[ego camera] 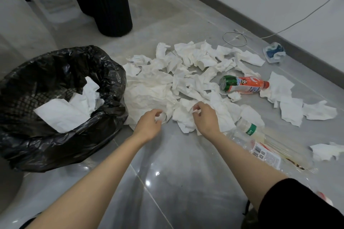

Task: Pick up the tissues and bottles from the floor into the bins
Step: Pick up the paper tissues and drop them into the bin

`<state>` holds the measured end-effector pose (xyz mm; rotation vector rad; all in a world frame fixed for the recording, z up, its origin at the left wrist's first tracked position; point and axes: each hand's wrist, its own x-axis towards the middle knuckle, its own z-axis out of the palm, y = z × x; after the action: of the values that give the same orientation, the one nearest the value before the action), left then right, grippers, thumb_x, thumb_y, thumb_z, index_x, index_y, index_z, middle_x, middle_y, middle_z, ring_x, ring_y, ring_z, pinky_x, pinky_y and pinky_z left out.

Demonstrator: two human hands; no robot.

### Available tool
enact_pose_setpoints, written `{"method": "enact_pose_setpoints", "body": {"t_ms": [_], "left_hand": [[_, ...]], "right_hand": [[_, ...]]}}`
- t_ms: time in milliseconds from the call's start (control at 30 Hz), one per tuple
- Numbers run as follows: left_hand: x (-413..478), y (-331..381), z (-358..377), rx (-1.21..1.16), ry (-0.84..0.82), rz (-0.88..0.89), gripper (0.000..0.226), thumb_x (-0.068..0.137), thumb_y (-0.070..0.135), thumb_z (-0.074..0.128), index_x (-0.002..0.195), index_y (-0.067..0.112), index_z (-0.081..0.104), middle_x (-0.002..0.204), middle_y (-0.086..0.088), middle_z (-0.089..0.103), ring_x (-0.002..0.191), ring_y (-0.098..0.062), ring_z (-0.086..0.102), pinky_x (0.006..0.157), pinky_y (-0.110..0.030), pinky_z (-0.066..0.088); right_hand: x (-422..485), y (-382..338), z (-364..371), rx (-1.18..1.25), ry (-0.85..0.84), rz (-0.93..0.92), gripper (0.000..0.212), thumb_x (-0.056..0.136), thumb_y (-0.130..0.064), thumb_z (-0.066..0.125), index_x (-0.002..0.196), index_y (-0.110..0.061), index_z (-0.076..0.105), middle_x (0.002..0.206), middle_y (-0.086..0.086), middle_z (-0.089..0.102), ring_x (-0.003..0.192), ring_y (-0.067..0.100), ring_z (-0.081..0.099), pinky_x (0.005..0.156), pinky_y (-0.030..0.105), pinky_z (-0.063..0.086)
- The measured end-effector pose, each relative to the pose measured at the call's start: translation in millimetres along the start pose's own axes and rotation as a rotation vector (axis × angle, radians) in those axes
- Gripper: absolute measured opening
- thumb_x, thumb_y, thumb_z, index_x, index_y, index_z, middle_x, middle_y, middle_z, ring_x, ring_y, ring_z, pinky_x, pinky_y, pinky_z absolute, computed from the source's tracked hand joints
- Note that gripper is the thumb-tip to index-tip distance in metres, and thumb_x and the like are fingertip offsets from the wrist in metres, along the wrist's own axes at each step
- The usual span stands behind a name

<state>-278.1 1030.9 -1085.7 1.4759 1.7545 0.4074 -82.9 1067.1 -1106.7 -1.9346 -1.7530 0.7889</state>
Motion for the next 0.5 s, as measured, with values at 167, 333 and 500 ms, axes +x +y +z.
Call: {"method": "enact_pose_setpoints", "body": {"t_ms": [167, 333, 500], "left_hand": [[-15.0, 0.3, -5.4, -0.233, 0.001, -0.038, 0.063, 0.083, 0.021, 0.069, 0.140, 0.023, 0.040, 0.131, 0.002, 0.050, 0.111, -0.020, 0.054, 0.095, -0.031, 0.046], [-33.5, -9.3, -10.9, -0.353, -0.075, -0.023, 0.075, 0.073, 0.025, 0.080, 0.138, 0.027, 0.043, 0.126, 0.006, 0.054, 0.108, -0.017, 0.060, 0.095, -0.032, 0.050], [-48.6, -13.4, -13.1, -0.629, -0.061, -0.051, 0.026, 0.078, 0.020, 0.076, 0.103, 0.012, 0.069, 0.099, -0.003, 0.073, 0.095, -0.014, 0.067, 0.087, -0.029, 0.056]], "right_hand": [[-20.4, -34.3, -8.6, 0.337, -0.054, 0.109, 0.017, 0.081, -0.014, 0.063, 0.096, -0.017, 0.055, 0.085, -0.006, 0.062, 0.071, 0.009, 0.058, 0.057, 0.020, 0.042], [-41.0, -45.8, -8.9, 0.327, -0.319, 0.014, 0.015, 0.068, -0.012, 0.080, 0.080, -0.014, 0.071, 0.067, -0.006, 0.067, 0.061, -0.002, 0.063, 0.058, 0.011, 0.047], [-50.6, -51.1, -4.6, 0.474, -0.419, 0.019, 0.015, 0.069, -0.007, 0.082, 0.082, -0.006, 0.075, 0.072, 0.010, 0.072, 0.066, 0.010, 0.067, 0.064, 0.017, 0.053]]}}
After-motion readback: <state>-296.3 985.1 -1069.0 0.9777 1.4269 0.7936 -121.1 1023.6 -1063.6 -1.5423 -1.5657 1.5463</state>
